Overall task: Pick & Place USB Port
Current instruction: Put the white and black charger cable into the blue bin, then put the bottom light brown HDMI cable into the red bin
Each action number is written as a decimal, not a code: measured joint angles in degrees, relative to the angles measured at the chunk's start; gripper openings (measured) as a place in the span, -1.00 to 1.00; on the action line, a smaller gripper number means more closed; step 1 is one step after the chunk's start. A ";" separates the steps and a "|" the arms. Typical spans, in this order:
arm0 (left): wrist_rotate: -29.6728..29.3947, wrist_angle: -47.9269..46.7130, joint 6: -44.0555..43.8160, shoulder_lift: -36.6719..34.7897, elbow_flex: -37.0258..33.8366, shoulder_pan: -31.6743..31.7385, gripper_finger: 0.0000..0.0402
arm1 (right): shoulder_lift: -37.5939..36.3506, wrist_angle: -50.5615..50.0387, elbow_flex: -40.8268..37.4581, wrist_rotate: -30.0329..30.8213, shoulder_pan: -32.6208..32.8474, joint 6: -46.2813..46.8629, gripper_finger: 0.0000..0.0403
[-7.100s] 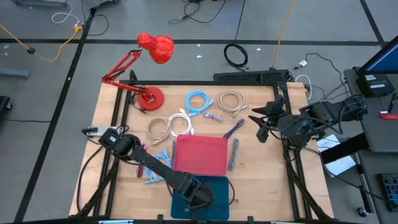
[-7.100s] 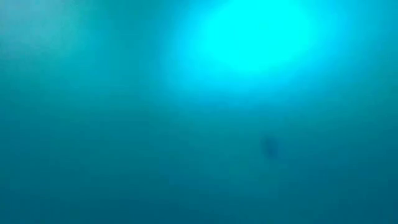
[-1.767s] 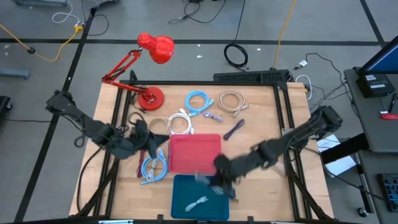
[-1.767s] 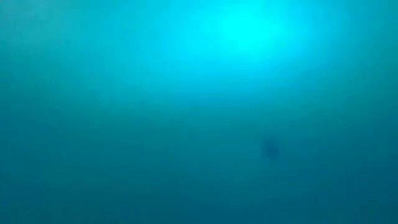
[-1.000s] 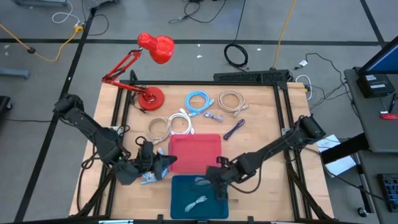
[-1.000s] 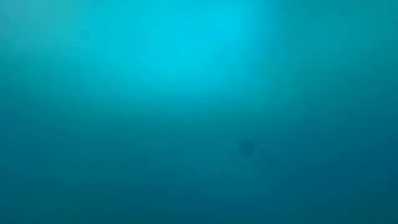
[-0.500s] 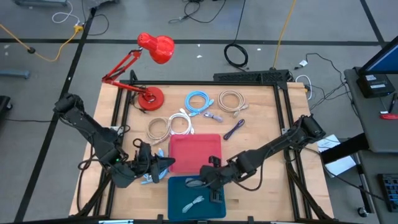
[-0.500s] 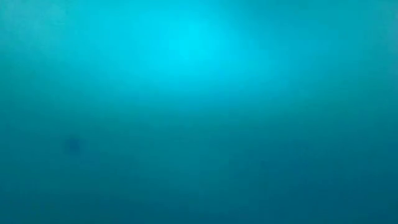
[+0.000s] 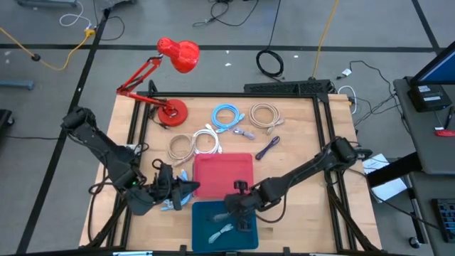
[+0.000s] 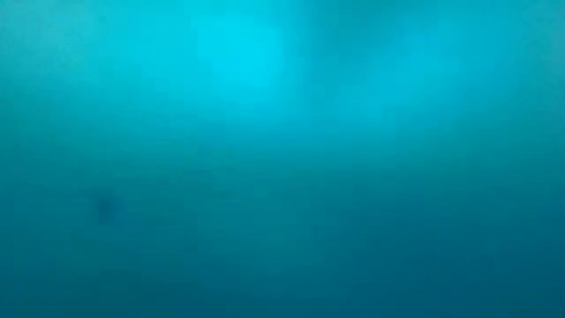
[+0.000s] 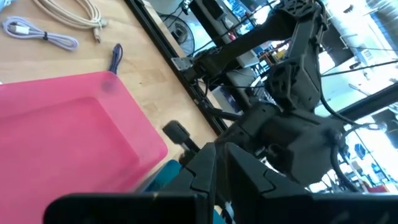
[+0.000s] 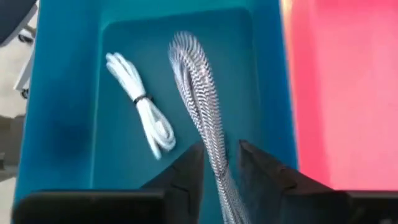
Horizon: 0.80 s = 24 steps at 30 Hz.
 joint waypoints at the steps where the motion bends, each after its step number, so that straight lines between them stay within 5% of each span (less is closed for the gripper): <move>1: -0.06 -0.02 0.00 0.00 0.00 -0.17 -0.82 | -0.15 0.02 0.01 0.03 -0.21 -0.16 -0.49; 10: 0.79 -1.40 -1.19 0.00 0.00 -0.23 -0.82 | -8.43 11.66 -0.08 -2.52 -0.26 0.35 -0.41; 16: 12.45 -11.62 -5.68 -0.93 0.00 6.76 -0.82 | -19.91 22.39 -0.02 -3.71 2.68 0.55 -0.47; 24: 21.99 -40.46 -15.22 -3.78 0.05 20.13 -0.90 | -31.27 15.55 -0.64 16.65 10.51 -4.43 -0.59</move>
